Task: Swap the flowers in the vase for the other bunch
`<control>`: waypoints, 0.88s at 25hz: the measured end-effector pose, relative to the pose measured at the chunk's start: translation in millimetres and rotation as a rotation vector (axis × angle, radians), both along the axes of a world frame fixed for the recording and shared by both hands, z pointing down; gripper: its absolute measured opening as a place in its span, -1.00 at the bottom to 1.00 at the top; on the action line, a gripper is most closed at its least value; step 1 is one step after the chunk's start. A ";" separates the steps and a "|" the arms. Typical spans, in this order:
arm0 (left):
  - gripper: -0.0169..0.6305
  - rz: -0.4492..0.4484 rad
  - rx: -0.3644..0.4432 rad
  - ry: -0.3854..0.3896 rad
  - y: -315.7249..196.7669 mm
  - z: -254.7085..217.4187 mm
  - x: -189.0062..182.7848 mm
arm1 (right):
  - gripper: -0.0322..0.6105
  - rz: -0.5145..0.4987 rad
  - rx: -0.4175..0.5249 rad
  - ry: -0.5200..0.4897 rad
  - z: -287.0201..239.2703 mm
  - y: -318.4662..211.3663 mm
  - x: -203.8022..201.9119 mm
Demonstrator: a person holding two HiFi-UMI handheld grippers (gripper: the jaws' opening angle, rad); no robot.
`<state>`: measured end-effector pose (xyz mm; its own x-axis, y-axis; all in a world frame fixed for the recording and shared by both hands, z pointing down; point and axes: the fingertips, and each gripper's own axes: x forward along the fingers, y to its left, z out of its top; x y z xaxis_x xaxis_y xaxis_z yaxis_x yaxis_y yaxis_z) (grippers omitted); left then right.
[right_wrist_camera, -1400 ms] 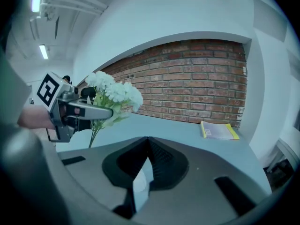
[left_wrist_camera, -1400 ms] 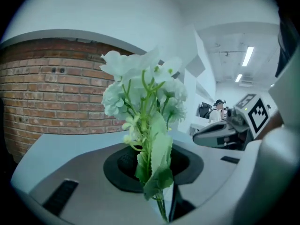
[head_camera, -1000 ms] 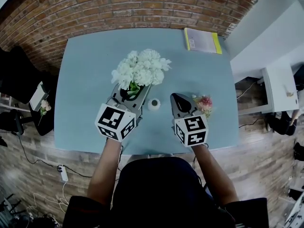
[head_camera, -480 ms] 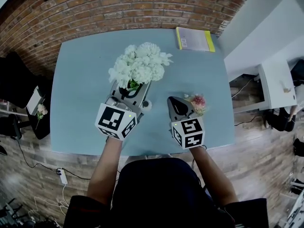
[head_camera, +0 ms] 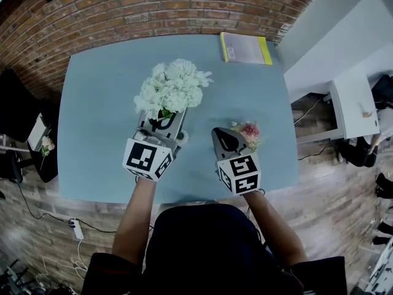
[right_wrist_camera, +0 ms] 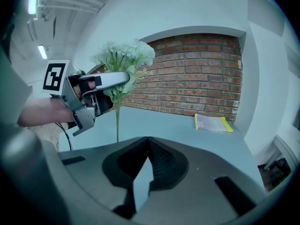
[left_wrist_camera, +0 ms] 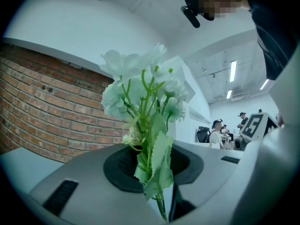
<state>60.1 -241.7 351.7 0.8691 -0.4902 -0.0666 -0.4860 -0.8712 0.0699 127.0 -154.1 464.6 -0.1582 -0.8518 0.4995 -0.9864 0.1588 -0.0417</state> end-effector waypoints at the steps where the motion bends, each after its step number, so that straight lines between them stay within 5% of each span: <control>1: -0.62 -0.004 -0.004 -0.001 -0.9 3.4 -0.3 | -0.86 -0.002 -0.003 0.001 0.7 -0.2 0.6; 22: -0.62 -0.038 -0.072 -0.078 0.1 81.0 0.9 | -0.86 -0.005 -0.048 -0.001 23.9 5.2 13.3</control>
<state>61.0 -241.6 432.7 0.8511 -0.5238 0.0369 -0.5248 -0.8462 0.0923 140.3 -148.9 488.4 -0.1629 -0.8257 0.5400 -0.9856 0.1617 -0.0500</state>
